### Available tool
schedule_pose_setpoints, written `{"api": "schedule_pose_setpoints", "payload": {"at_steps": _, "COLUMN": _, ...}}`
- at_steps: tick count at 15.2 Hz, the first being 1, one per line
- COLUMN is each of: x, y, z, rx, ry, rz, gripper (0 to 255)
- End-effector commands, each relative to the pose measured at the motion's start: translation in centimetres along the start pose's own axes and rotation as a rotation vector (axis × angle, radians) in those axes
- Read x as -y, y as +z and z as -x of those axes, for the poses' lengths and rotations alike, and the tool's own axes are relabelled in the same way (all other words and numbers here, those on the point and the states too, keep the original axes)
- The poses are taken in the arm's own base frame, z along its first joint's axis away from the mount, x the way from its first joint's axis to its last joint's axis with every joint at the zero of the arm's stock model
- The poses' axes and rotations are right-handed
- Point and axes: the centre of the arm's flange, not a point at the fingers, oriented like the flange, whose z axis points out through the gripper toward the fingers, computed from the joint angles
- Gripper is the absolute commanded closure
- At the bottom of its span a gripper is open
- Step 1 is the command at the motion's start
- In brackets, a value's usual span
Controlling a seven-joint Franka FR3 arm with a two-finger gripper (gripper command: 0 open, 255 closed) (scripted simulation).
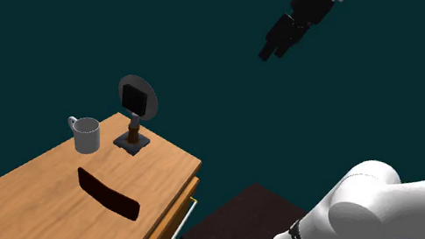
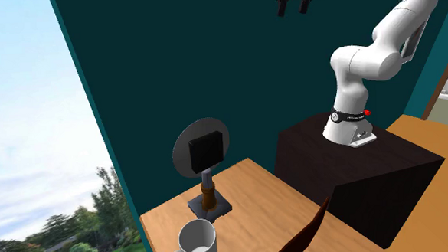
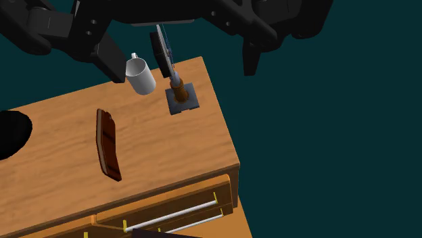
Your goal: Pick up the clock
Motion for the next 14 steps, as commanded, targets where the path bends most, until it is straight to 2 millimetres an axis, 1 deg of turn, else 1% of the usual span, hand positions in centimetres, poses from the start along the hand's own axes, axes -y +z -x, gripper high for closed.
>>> {"api": "schedule_pose_setpoints", "payload": {"at_steps": 1, "x": 0.0, "y": 0.0, "z": 0.0, "rx": 0.000, "ry": 0.000, "rz": 0.000, "gripper": 0}}
{"api": "schedule_pose_setpoints", "payload": {"at_steps": 7, "x": 1.4, "y": 5.0, "z": -6.4, "rx": 0.032, "ry": -0.047, "rz": -0.010, "gripper": 0}}
{"api": "schedule_pose_setpoints", "payload": {"at_steps": 14, "x": 3.6, "y": 11.0, "z": -13.7, "rx": 0.069, "ry": -0.103, "rz": -0.023, "gripper": 0}}
